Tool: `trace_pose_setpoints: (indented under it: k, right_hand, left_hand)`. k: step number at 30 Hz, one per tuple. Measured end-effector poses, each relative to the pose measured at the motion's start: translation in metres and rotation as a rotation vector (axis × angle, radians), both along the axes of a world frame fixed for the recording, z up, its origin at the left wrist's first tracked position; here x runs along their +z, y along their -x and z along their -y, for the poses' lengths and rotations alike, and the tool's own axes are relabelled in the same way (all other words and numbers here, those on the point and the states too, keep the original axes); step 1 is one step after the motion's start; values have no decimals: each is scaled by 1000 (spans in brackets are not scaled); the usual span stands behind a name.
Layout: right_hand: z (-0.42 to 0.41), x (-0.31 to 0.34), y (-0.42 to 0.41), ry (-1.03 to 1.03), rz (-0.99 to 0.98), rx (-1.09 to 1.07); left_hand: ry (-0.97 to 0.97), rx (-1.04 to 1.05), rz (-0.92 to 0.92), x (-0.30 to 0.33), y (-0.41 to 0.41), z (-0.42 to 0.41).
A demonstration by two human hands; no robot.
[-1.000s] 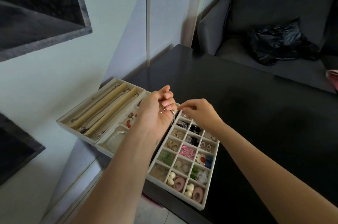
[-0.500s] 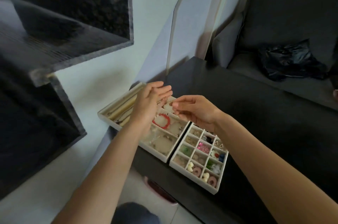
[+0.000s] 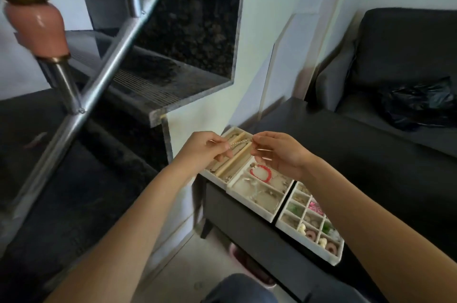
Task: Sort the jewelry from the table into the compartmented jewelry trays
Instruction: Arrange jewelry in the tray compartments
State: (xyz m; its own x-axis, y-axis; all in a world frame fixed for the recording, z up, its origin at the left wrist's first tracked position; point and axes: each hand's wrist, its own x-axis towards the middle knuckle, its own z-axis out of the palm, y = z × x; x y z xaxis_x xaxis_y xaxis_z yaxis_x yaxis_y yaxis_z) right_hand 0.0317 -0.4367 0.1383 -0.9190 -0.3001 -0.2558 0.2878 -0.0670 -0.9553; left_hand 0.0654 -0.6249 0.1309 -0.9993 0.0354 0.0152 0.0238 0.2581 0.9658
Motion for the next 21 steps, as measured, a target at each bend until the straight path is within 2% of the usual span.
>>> trace_pose_setpoints:
  k: [3, 8, 10, 12, 14, 18, 21]
  right_hand:
    - [9, -4, 6, 24, 23, -33]
    - [13, -13, 24, 170, 184, -131]
    - [10, -17, 37, 292, 240, -183]
    - [5, -23, 52, 412, 272, -238]
    - [2, -29, 65, 438, 272, -279]
    - [4, -43, 87, 257, 146, -238]
    - [10, -49, 104, 175, 83, -221]
  left_hand:
    - [0, 71, 22, -1, 6, 2]
    - [-372, 117, 135, -5, 20, -2]
    - [-395, 123, 139, -9, 29, -2]
    - [-298, 131, 121, -14, 35, -2]
    - [-128, 157, 89, -21, 43, -1]
    - [293, 214, -31, -34, 61, 4]
    - [479, 209, -57, -42, 72, 6]
